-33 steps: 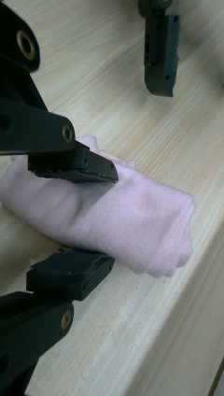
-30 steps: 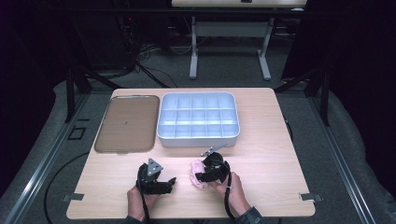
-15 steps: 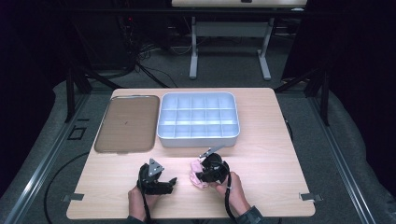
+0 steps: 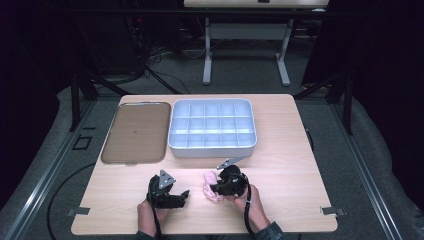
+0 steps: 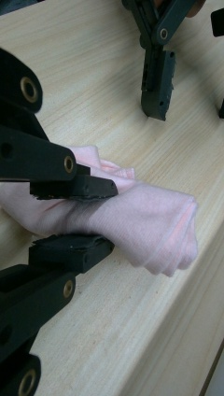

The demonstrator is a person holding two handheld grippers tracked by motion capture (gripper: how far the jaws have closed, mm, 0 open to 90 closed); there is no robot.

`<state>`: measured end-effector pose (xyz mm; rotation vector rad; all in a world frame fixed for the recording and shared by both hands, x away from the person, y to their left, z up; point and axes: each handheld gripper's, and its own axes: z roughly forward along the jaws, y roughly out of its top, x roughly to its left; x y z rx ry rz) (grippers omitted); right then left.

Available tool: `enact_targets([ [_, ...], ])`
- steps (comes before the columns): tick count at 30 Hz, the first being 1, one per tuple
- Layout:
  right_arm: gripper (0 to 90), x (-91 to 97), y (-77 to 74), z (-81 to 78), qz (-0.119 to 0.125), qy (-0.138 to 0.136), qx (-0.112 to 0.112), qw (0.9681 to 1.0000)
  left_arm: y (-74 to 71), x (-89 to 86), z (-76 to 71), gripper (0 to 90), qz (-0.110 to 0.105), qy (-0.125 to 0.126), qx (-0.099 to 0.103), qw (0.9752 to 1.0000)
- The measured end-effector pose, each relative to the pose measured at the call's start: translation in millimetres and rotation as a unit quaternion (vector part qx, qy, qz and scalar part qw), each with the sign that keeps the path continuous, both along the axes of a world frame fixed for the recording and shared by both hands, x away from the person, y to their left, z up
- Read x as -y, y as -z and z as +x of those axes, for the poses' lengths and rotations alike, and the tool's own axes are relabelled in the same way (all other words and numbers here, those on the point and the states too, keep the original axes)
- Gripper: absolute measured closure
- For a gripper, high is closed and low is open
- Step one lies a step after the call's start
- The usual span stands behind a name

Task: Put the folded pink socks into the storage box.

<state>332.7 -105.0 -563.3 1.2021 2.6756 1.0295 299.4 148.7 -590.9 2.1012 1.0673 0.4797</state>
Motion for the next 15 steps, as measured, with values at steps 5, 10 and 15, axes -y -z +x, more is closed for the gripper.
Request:
enact_targets([
  [5, 73.6, 3.2, 1.5, -0.5, 0.014, 0.001, -0.001, 0.9999, 0.0, 0.0, 0.0, 15.0, 0.000, 0.000, 0.000, 1.0000],
  [10, 74.3, 4.1, 0.8, -1.4, 0.017, -0.002, 0.004, 0.9998, 0.0, 0.0, 0.0, 15.0, 0.000, 0.000, 0.000, 1.0000],
  [15, 74.8, 5.8, -0.2, -1.8, 0.020, 0.002, 0.010, 0.9997, 0.0, 0.0, 0.1, 15.1, 0.000, 0.000, 0.000, 1.0000],
])
